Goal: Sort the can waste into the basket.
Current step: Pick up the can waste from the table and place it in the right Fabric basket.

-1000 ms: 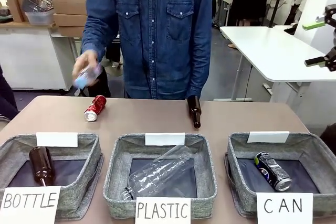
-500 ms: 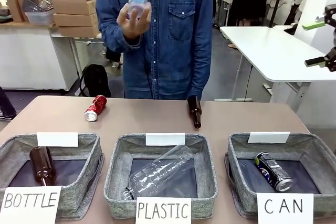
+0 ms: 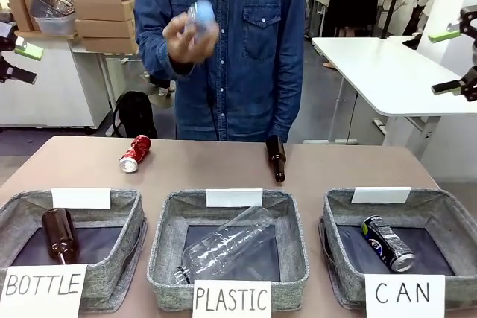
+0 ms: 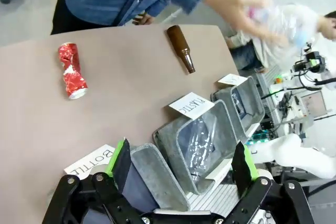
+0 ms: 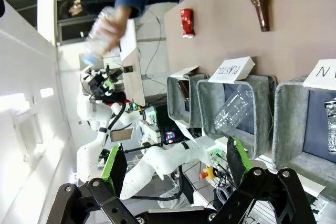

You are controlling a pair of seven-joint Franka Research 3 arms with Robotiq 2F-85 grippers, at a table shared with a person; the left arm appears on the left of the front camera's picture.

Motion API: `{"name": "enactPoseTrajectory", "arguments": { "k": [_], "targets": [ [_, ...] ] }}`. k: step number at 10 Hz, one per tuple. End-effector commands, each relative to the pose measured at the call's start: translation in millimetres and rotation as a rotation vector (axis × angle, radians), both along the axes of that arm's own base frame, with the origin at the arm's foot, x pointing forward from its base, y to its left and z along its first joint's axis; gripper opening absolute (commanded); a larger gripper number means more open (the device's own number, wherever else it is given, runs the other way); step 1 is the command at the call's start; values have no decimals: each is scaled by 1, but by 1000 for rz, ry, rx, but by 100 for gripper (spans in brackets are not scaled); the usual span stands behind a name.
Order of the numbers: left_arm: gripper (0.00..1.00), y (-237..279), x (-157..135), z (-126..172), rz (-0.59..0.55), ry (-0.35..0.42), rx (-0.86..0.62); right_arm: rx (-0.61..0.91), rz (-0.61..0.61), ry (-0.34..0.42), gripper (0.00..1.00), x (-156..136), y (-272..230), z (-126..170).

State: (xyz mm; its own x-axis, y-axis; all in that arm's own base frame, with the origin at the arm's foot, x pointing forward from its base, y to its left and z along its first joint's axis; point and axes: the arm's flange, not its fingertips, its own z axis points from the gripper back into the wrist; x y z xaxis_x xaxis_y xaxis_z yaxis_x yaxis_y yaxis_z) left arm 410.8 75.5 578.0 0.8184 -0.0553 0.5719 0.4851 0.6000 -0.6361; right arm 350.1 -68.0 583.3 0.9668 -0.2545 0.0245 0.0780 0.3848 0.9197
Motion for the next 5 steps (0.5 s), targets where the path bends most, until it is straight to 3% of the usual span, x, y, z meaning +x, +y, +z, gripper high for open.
{"name": "enactPoseTrajectory", "arguments": {
  "k": [1, 3, 5],
  "targets": [
    [100, 14, -34, 28, -36, -47, -59, -11, 14, -14, 100, 0, -2, 1],
    [100, 24, -78, 40, -1, -148, -71, -11, 14, -14, 100, 0, -2, 1],
    [100, 18, -95, 37, 7, -160, -39, -11, 14, -14, 100, 0, -2, 1]
  ]
}}
